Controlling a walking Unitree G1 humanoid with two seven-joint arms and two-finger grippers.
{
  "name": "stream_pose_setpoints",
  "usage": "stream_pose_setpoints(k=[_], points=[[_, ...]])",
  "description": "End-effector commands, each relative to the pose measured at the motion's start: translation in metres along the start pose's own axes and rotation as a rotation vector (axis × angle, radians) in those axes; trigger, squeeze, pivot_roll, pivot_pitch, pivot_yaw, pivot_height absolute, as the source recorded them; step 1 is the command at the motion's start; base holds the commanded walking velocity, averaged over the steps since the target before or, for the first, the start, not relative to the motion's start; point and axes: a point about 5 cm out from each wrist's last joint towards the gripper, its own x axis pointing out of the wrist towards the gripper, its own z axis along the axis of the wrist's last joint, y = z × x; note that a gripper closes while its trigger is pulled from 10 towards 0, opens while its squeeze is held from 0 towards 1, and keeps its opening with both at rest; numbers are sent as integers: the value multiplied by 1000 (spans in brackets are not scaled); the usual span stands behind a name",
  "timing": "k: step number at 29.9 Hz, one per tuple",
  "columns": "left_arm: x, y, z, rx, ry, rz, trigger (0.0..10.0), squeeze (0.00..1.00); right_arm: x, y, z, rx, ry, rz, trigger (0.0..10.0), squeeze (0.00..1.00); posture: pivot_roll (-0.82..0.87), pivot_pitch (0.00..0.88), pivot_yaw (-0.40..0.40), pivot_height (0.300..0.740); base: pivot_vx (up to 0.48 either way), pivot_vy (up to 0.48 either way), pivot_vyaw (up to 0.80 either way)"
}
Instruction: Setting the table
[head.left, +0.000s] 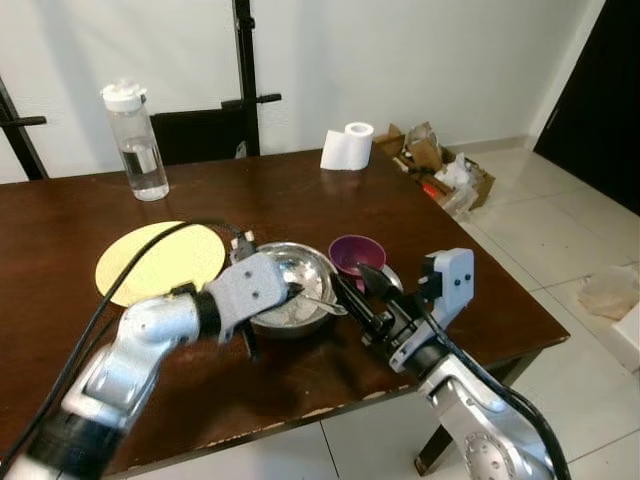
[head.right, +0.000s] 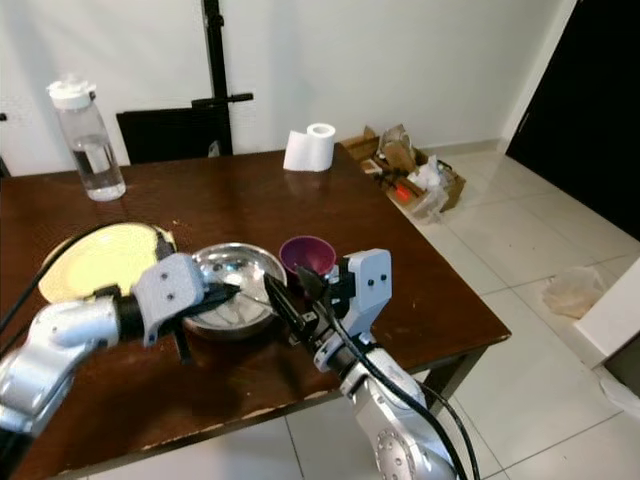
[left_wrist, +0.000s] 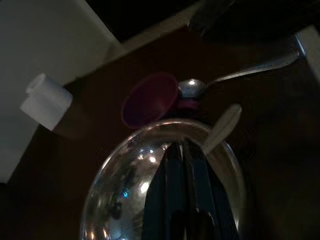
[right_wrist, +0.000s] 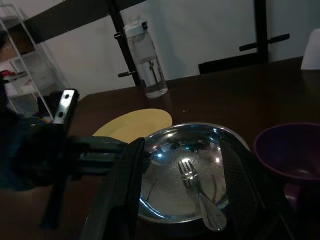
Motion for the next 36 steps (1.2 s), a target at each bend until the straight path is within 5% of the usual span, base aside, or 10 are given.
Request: stream_pose_setpoints(k=[1,8,9,10,11,23,24,29,36], points=[[7,-3,-12,39,53,-107,10000,0,-2,2,0,7,-2,-23,10000,0,22,120,69,740,0,0,0],[16,9,-8,46,46,-203,10000,51,-6,-3,3,4,-26,-88,10000,0,1,145,98,740,0,0,0],[18,13,-7,58,42,-208,10000,506,-7,-5,4,2,-32,-102,10000,0,-2,147,101,740,0,0,0],[19,16,-6,65,40,-211,10000,506,-8,-6,5,0,-36,-111,10000,0,-2,147,101,740,0,0,0],[20,20,-6,70,39,-220,10000,1000,-9,-7,6,1,-40,-122,10000,0,-4,151,106,740,0,0,0],[22,29,-4,63,33,-283,10000,1000,-11,-9,6,2,-44,-143,10000,0,-9,157,112,740,0,0,0],[21,27,-1,83,37,-379,10000,0,-11,-9,6,3,-45,-146,10000,0,-12,164,116,740,0,0,0],[24,18,2,160,48,-599,10000,0,-11,-10,7,5,-48,-155,10000,0,-16,165,119,740,0,0,0],[37,7,0,225,34,-646,10000,0,-12,-8,6,8,-48,-160,10000,0,-23,166,120,740,0,0,0]])
